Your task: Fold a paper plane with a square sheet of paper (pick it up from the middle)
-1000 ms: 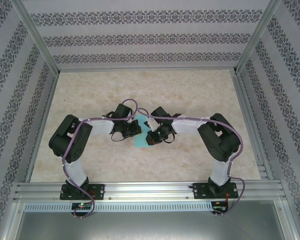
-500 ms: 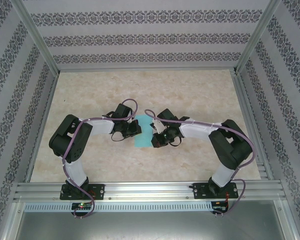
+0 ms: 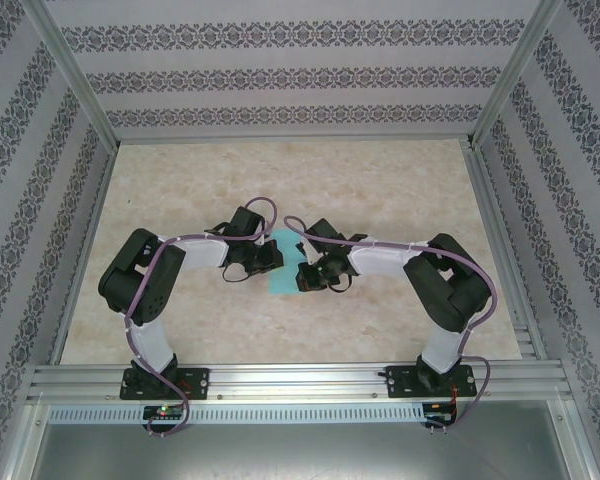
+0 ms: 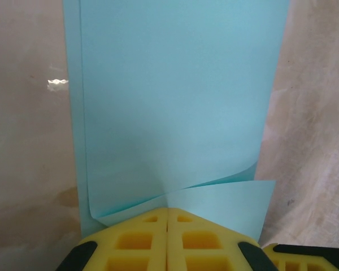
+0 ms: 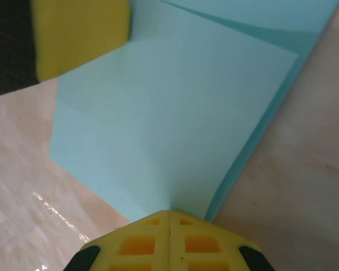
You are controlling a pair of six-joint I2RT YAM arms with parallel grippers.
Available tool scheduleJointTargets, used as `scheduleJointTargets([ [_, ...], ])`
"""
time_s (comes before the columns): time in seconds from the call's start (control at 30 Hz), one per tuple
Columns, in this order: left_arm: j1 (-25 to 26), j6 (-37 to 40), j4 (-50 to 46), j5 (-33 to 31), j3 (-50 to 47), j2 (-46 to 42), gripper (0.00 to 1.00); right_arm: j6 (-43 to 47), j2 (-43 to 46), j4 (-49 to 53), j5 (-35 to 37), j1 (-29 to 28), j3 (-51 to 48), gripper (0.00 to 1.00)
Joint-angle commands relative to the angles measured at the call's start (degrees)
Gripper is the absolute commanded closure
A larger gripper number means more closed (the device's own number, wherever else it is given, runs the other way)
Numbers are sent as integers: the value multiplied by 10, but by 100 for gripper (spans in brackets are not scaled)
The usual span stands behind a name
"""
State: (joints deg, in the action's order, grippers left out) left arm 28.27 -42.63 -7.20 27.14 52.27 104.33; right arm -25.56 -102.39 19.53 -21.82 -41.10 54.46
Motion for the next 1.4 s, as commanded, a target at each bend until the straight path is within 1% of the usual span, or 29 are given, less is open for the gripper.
scheduleJointTargets([
  [0.0,2,26,-23,-25,8,2,91,-18,-2,-7,20,5,-15,97],
  [0.17,8,22,7,-4,2,-54,85,-44,-10,-23,14,7,-29,97],
  [0.27,22,14,17,-8,-12,-89,81,-58,-9,-33,14,5,-39,97],
  [0.37,39,-3,17,-26,-27,-106,82,-69,-5,-38,16,5,-44,97],
  [0.43,52,-13,14,-42,-34,-110,84,-77,-1,-41,26,5,-48,99],
  [0.63,88,-47,40,-50,-43,-75,91,-96,1,-44,32,-9,-52,100],
  [0.8,90,-65,67,-28,-44,-44,93,-105,-4,-46,34,-13,-52,100],
  [1.03,90,-74,68,-29,-41,-12,93,-111,-3,-44,36,-14,-54,100],
  [1.37,80,-57,38,-86,-45,8,95,-99,6,-12,57,-13,-65,100],
])
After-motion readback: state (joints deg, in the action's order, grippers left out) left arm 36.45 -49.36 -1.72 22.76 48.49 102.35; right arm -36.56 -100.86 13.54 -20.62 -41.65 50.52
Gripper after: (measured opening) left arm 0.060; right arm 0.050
